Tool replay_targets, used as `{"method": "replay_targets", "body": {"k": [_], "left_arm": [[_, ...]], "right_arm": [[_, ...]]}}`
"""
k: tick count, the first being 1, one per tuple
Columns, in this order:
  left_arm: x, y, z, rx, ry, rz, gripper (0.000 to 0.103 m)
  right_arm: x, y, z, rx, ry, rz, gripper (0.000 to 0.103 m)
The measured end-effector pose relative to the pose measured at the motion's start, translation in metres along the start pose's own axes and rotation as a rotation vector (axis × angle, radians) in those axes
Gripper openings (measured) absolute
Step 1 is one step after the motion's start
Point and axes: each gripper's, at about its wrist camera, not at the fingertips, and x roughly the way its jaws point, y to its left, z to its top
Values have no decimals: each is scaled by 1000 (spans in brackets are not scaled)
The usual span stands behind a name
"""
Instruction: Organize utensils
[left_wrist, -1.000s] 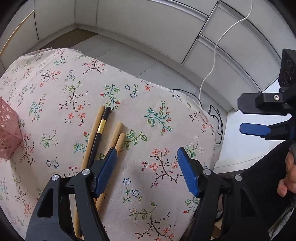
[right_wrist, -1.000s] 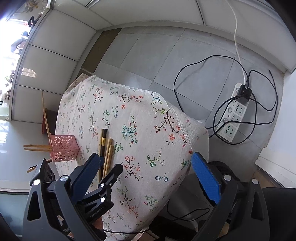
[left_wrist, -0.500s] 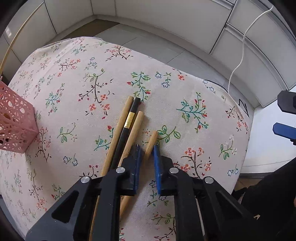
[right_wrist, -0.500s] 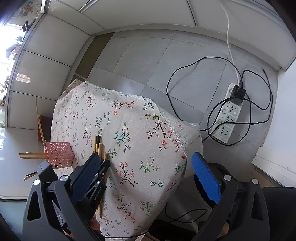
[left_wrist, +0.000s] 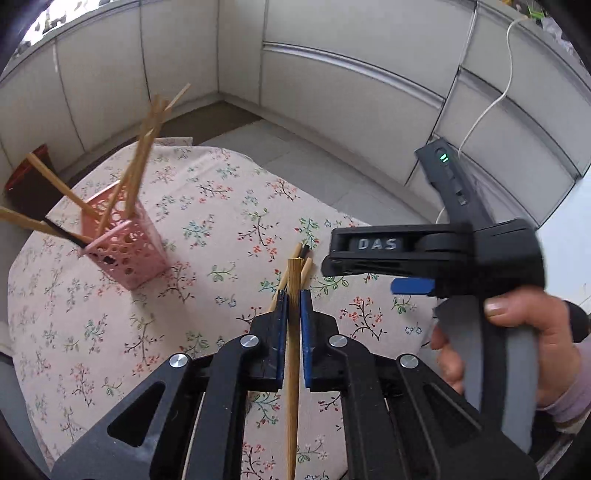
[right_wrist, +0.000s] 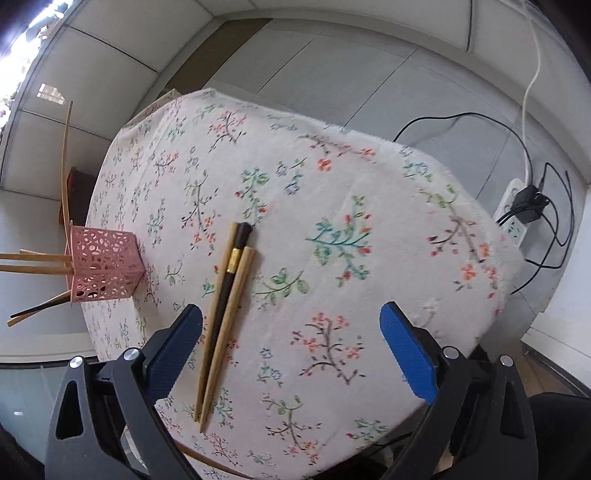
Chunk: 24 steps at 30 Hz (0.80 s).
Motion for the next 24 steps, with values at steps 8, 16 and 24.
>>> {"method": "replay_targets", "body": {"k": [8, 16, 24], "left_arm": [[-31, 6, -6, -19, -71, -13, 6], [-37, 22, -10, -49, -78, -1, 7], [-42, 29, -11, -71, -84, 16, 7]], "right_arm": [[25, 23, -2, -34, -27, -128, 80], [37, 48, -7, -141, -86, -309, 78], [38, 53, -12, -193, -133, -361, 62]]}}
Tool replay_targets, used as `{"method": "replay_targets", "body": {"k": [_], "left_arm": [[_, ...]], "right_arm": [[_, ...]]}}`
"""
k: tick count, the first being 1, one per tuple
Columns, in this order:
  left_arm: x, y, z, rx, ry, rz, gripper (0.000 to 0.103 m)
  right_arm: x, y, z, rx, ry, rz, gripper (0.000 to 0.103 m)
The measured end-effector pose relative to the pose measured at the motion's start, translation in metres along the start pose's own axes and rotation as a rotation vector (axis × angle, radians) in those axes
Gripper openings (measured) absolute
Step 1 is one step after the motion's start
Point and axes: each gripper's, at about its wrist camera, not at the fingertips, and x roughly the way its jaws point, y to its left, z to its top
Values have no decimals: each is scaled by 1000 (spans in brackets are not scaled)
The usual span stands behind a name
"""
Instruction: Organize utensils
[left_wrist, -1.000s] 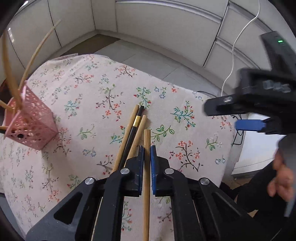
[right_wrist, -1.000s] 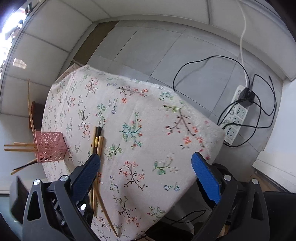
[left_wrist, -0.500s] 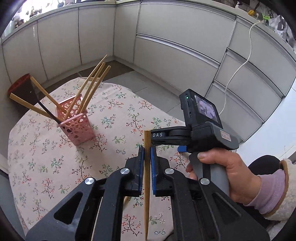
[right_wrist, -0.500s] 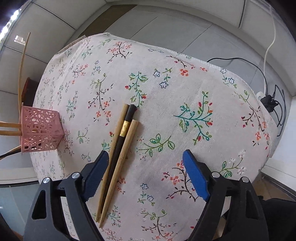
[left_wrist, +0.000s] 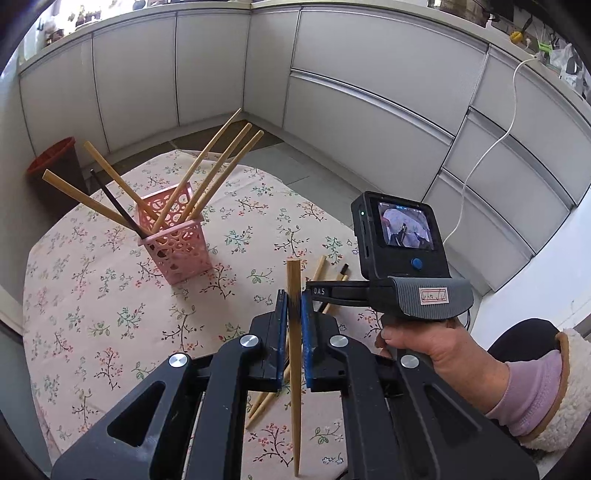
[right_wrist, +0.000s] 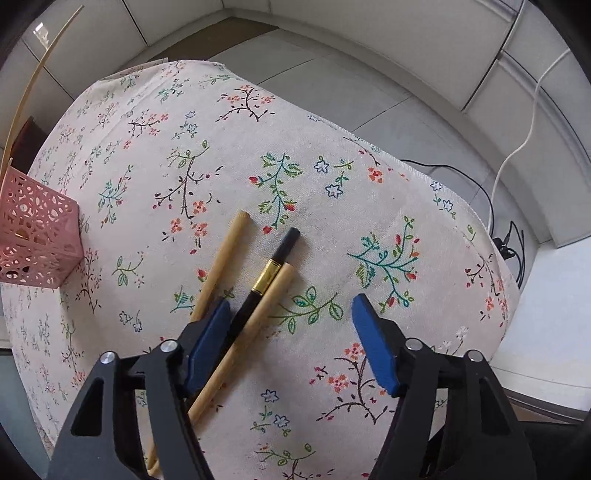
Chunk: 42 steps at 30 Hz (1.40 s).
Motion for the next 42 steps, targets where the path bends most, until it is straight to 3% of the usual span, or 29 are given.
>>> {"method": "replay_targets", "body": {"k": [3, 5, 8, 11, 16, 19, 21, 22, 24, 29, 33, 39, 42], "left_arm": [[-2, -1, 0, 0, -3, 1, 7], [-2, -2, 0, 4, -7, 0, 7], [-4, -3, 1, 4, -12, 0, 7], [-2, -3, 3, -1, -15, 0, 8], [0, -7, 1, 20, -7, 2, 8], [1, 0, -1, 6, 0, 13, 8], [5, 7, -2, -19, 28, 22, 8], [9, 11, -3, -31, 47, 27, 8], [18, 19, -7, -63, 104, 36, 8], [45, 43, -19, -151, 233, 95, 11], [67, 64, -32, -219, 326, 152, 16], [100, 69, -39, -243, 373, 216, 23], [117, 71, -37, -244, 370, 255, 23]], "right_arm": [[-2, -18, 2, 51, 10, 102, 60], [-2, -39, 7, 141, 37, 215, 60], [-2, -61, 8, 216, 78, 278, 60], [-4, -62, 6, 190, 85, 254, 59], [-4, -32, -1, 92, 56, 131, 60], [-6, -19, -8, 23, 15, 69, 50], [-6, -16, -8, -3, 12, 96, 34], [-5, -15, -8, -16, 24, 89, 20], [-4, -15, -8, -21, 17, 88, 16], [-2, -36, -1, 54, 45, 187, 8], [-7, -45, 4, 35, 30, 184, 8], [1, -43, 7, -3, 55, 145, 11], [-1, -32, 4, -35, 41, 150, 28]]}}
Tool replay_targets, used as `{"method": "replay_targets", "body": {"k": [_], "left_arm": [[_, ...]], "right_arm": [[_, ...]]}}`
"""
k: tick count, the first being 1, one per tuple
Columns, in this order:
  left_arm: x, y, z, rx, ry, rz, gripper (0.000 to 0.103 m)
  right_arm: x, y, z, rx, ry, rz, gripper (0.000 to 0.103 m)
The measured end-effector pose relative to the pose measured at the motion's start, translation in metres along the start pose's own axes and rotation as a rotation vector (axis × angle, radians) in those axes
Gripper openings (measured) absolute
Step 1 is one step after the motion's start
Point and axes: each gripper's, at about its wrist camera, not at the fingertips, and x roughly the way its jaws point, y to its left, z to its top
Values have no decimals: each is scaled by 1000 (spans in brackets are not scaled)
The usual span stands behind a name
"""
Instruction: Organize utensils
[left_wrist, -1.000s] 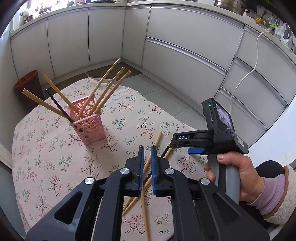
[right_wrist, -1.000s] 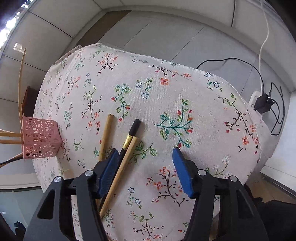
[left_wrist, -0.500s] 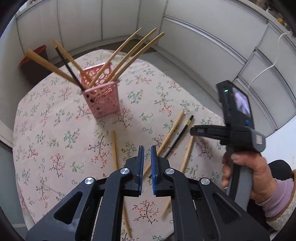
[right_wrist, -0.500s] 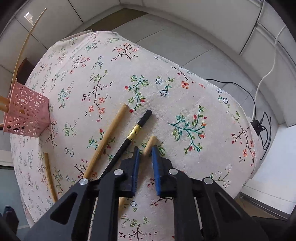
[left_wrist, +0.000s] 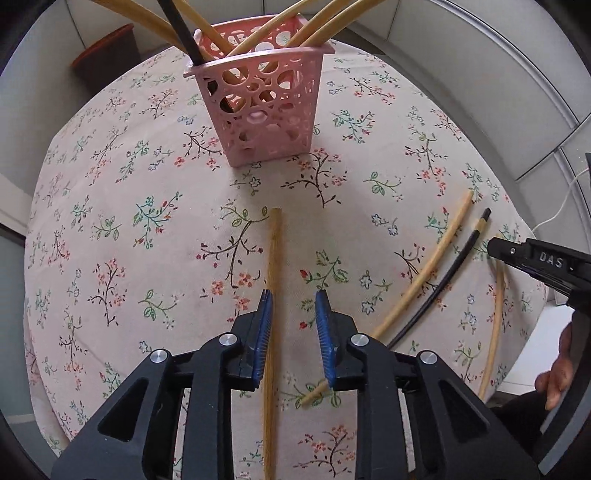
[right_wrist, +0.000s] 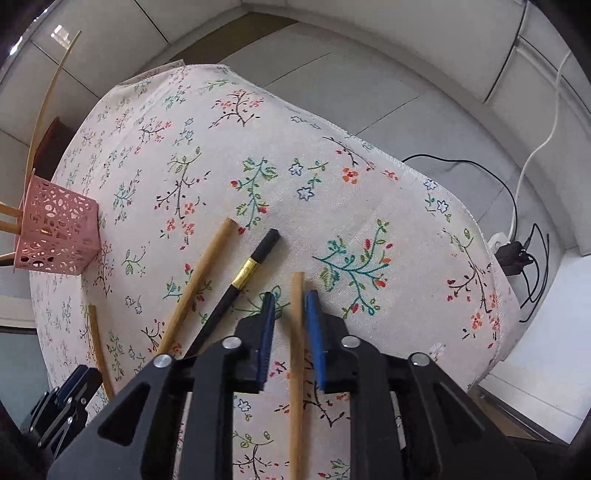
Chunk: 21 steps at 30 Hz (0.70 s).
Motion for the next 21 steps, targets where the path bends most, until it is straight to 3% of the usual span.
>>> {"method": "replay_targets", "body": {"k": [3, 5, 7, 10, 21], "left_arm": [[15, 0, 3, -7, 23, 35, 24], [20, 2, 4, -23, 22, 18, 20], [21, 2, 6, -28, 16, -2, 8], [15, 5, 4, -38, -15, -31, 6], [-99, -9, -19, 22, -298, -113, 6]], "right_arm": [[-2, 4, -2, -40, -18, -35, 28], [-1, 1, 0, -31, -16, -29, 8], [-1, -6, 3, 0, -3, 17, 8], [-4, -9, 3, 12, 5, 85, 8], [-94, 0, -18, -100, -145, 327, 8]]}}
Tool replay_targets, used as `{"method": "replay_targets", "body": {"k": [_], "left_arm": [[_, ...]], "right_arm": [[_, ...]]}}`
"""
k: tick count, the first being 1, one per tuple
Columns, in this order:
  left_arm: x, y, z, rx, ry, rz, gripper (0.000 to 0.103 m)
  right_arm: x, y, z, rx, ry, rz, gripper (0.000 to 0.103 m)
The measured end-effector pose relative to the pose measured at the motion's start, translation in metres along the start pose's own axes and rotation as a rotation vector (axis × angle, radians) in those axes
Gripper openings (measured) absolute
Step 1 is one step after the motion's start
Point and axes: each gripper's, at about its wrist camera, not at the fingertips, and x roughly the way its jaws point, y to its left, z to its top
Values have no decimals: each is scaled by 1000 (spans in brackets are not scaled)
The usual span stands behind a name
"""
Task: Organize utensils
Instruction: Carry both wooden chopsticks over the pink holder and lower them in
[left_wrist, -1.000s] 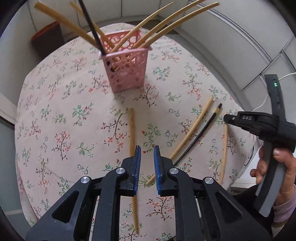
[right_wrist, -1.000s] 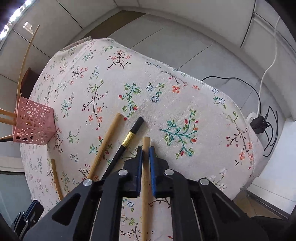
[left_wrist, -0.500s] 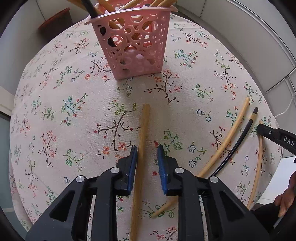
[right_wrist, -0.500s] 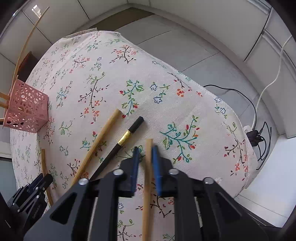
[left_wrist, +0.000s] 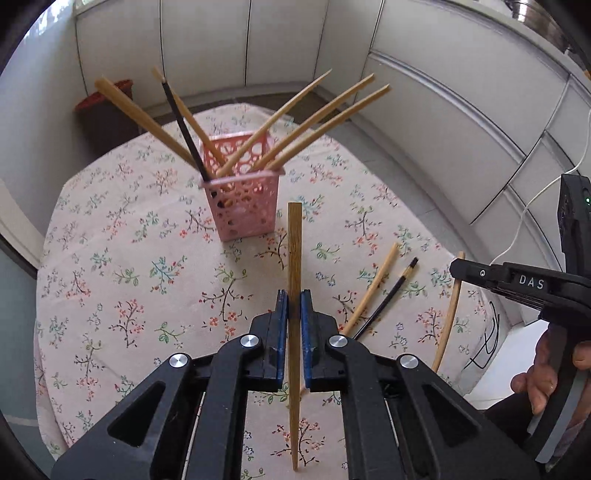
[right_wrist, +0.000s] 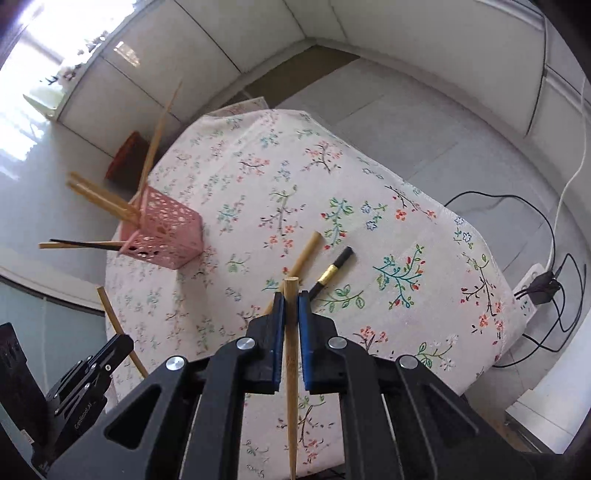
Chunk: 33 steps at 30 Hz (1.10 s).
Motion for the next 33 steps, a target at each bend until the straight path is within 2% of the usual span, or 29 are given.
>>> {"method": "replay_targets", "body": {"k": [9, 15, 18, 25, 33], "left_arm": [[-50, -22, 3, 11, -142, 4, 6], [-80, -26, 8, 9, -229, 2, 6], [-91, -24, 16, 1, -264, 0, 6], [-132, -13, 50, -51, -408, 28, 6], [-158, 0, 99, -95, -557, 103, 6]], "right_arm": [[-81, 33, -14, -187, -178, 128, 8], [-121, 44, -8, -229, -249, 165, 8], [-143, 47, 6, -221, -303, 170, 8], [-188, 61, 62, -190, -426, 183, 8], [-225, 108, 118, -238, -615, 211, 8]]}}
